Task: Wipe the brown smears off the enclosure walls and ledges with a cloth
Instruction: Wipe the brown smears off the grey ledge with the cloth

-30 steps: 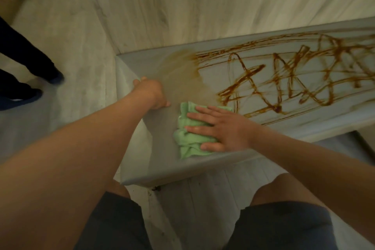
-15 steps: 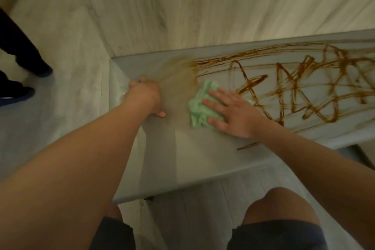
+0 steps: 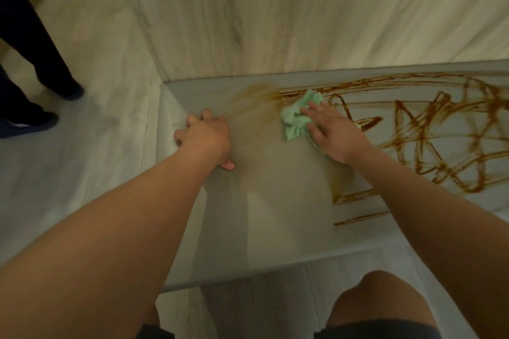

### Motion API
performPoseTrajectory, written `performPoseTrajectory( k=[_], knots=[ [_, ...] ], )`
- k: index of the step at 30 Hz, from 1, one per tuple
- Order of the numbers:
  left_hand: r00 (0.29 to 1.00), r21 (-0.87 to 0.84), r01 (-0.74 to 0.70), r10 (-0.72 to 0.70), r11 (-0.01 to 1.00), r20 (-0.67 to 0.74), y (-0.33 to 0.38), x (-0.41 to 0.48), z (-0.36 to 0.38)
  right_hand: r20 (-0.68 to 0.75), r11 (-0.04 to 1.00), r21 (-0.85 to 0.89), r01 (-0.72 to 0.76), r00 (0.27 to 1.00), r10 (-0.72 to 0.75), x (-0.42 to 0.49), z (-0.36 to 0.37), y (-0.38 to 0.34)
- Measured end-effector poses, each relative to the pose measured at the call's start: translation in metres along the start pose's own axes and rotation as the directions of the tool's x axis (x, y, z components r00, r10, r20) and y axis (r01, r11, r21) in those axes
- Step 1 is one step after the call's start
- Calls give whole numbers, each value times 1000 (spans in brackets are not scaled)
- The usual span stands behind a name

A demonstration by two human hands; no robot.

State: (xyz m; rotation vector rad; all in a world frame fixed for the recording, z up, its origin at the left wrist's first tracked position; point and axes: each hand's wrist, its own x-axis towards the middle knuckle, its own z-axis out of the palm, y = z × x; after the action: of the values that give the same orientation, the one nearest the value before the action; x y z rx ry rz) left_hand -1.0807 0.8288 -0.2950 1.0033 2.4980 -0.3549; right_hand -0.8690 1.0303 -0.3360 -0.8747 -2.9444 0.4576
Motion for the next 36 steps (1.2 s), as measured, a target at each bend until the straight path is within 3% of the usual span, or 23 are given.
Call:
performPoseTrajectory(
  k=[3,7,11,14,17,20,22,26,28,30,32,34,36],
  knots=[
    [1000,6,-1,1,1000,0,0,2,1,-79,968,93,-232,968,239,42,3,-21],
    [1000,18,-3,3,1000,8,1,3,1,-139,932,177,-315,930,340,67,7,-40],
    [1000,20,0,0,1000,13,2,5,1,-250,874,269,-405,847,470,74,8,-40],
    [1000,27,6,-6,1000,5,3,6,2,-186,834,259,-487,822,538,99,5,-47],
    [1000,37,7,-7,999,9,4,7,3,17,834,98,-544,838,545,116,8,-62],
    [1000,34,9,-10,999,13,5,6,3,102,857,-12,-515,852,513,114,13,-70],
    [1000,31,10,-11,999,13,7,5,2,147,915,-53,-401,903,404,101,13,-72],
    [1000,12,20,-20,1000,23,6,5,1,227,997,-76,-7,974,24,45,14,-74],
    [1000,-3,8,-8,1000,16,3,5,2,263,973,-65,223,944,-199,3,11,-64],
    [1000,-2,-4,4,1000,9,0,5,4,299,930,-104,352,903,-308,-17,3,-41],
    [1000,5,-4,4,1000,3,0,5,4,304,945,-177,276,928,-214,-7,-5,-21],
    [1000,9,-1,1,1000,3,1,5,4,247,976,-212,56,969,-2,20,-8,-18],
    [1000,13,0,0,1000,-2,2,6,5,195,968,-205,-144,963,184,52,-3,-29]
  ],
)
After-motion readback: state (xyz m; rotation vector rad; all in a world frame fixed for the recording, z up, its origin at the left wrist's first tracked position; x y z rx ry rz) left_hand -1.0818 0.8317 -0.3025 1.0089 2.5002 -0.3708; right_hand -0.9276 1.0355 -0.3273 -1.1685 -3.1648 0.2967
